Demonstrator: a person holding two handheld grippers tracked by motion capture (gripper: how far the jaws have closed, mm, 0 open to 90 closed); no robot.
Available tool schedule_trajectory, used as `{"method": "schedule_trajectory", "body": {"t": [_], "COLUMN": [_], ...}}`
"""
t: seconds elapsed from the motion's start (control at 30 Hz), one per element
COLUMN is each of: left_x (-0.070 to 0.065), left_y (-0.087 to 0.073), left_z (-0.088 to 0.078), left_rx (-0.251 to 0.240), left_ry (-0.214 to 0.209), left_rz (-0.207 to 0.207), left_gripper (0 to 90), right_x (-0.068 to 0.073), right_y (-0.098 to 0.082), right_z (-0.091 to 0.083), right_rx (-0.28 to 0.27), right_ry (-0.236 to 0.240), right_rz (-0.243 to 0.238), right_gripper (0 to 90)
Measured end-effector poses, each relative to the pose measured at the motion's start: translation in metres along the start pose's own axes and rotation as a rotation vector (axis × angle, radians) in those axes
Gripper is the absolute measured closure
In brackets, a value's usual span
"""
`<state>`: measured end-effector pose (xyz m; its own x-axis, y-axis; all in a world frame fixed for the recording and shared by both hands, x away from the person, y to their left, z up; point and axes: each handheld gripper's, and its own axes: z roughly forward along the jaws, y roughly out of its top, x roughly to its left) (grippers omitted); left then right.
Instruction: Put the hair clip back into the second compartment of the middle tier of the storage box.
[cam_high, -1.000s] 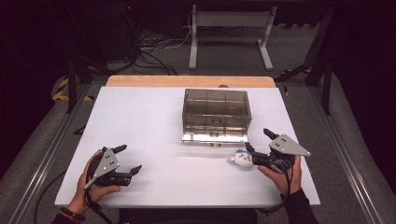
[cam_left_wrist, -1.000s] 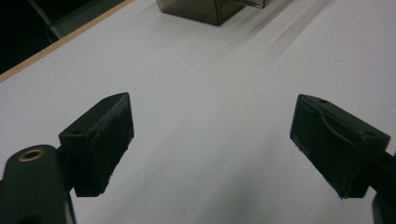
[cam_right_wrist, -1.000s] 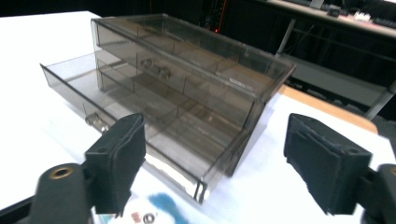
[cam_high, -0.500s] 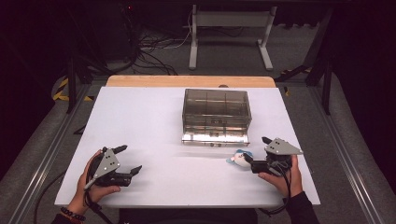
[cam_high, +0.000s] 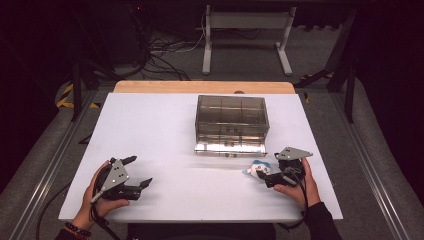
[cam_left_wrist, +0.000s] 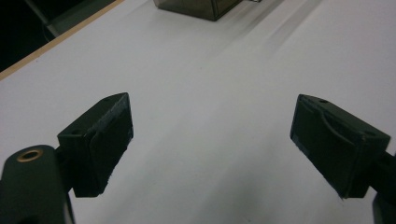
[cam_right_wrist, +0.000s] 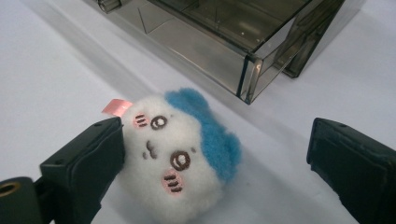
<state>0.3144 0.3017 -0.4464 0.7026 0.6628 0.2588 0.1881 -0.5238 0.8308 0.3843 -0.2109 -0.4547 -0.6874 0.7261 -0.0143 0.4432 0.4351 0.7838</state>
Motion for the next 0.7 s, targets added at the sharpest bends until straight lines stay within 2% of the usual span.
{"method": "schedule_trajectory", "body": {"t": [0.1, 0.2, 0.33, 0.43, 0.5, 0.7], "left_x": [0.000, 0.000, 0.000, 0.000, 0.000, 0.000], "left_y": [0.000, 0.000, 0.000, 0.000, 0.000, 0.000], "left_z": [0.000, 0.000, 0.000, 0.000, 0.001, 0.001], "left_rx": [0.000, 0.001, 0.002, 0.003, 0.005, 0.003], "left_ry": [0.000, 0.003, 0.002, 0.000, 0.001, -0.001], "left_rz": [-0.004, -0.003, 0.001, -0.002, 0.004, 0.000], "left_gripper": [14.4, 14.3, 14.4, 14.4, 14.4, 14.4], "right_x": [-0.001, 0.002, 0.013, 0.017, 0.017, 0.018], "right_y": [-0.001, 0.000, 0.001, 0.003, 0.003, 0.004], "right_z": [0.002, 0.001, 0.007, 0.010, 0.011, 0.011], "right_rx": [0.012, 0.021, 0.063, 0.079, 0.081, 0.080], "right_ry": [0.023, 0.043, 0.052, 0.064, 0.065, 0.072], "right_rz": [0.006, -0.013, -0.083, -0.111, -0.113, -0.134], "right_gripper": [5.1, 7.2, 9.2, 16.0, 18.0, 33.0]}}
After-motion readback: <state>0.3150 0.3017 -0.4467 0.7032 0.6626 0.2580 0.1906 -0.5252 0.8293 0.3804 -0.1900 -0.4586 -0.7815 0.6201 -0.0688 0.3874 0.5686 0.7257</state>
